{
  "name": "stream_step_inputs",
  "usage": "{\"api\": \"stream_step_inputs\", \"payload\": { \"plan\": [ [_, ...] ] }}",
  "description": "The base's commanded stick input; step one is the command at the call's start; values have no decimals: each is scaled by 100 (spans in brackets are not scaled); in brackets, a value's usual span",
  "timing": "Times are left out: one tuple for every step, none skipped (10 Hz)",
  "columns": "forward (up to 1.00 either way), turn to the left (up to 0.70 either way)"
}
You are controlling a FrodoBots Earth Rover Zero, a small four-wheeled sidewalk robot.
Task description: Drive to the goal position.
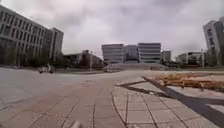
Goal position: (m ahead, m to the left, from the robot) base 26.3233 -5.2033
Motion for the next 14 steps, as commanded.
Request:
{"api": "stream_step_inputs", "payload": {
  "plan": [
    [70,0],
    [70,0],
    [70,0],
    [70,0],
    [70,0],
    [70,0],
    [70,0],
    [70,0],
    [70,0],
    [70,0],
    [70,0],
    [70,0],
    [70,0],
    [70,0]
  ]
}}
